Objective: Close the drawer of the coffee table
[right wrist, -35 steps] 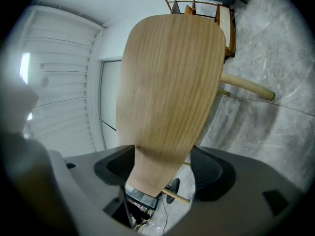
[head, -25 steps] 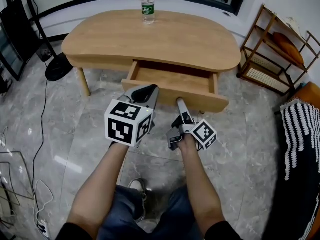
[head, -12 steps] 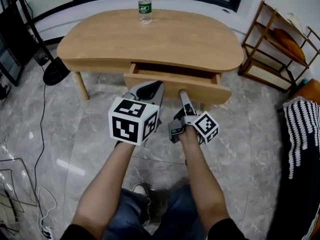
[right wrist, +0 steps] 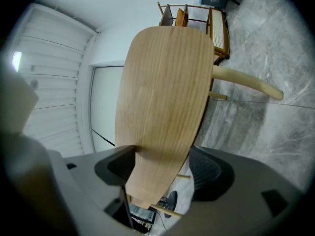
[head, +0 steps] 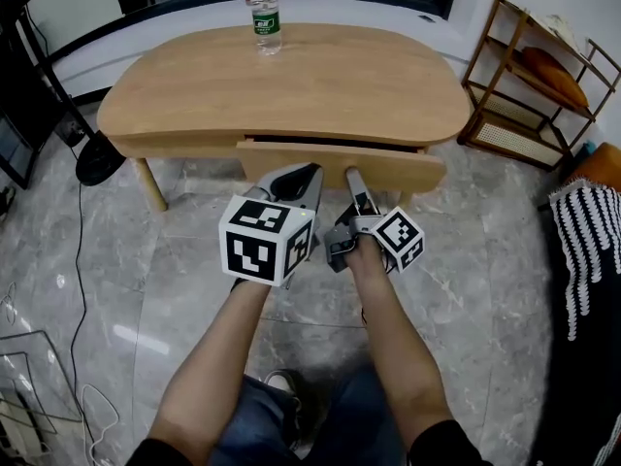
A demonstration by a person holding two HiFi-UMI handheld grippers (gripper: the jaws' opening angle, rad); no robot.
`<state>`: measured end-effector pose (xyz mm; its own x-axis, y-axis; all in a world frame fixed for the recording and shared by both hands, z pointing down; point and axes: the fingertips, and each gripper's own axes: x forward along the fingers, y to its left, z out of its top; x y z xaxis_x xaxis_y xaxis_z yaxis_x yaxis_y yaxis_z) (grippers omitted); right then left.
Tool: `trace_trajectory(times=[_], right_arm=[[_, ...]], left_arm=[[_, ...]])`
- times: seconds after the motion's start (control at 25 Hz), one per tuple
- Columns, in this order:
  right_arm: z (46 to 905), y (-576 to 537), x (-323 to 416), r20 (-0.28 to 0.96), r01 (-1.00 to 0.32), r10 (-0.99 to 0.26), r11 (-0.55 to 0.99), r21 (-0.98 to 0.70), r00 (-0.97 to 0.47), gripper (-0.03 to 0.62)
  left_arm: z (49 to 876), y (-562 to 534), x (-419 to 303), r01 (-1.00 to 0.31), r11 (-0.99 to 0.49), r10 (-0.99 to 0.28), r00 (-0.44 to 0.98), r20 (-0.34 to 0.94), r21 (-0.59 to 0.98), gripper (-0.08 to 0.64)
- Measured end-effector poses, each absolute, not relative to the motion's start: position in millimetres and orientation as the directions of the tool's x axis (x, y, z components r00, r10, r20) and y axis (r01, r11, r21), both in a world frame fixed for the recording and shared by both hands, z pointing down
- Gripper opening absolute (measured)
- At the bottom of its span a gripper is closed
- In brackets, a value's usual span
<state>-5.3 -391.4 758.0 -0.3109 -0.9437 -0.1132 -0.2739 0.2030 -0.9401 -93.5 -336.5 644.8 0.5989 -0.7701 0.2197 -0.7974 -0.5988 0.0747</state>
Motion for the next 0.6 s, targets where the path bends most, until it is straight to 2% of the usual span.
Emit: trace_trajectory(times=[0.6], right_arm=[[757.9, -428.3, 1.3, -0.091, -0.293, -0.964, 0.165, -0.942, -0.251, 0.328]], left_arm=[[652.4, -359.8, -100.2, -0.792, -0.604, -0.768, 0.608, 0.204, 0.086, 0.015]])
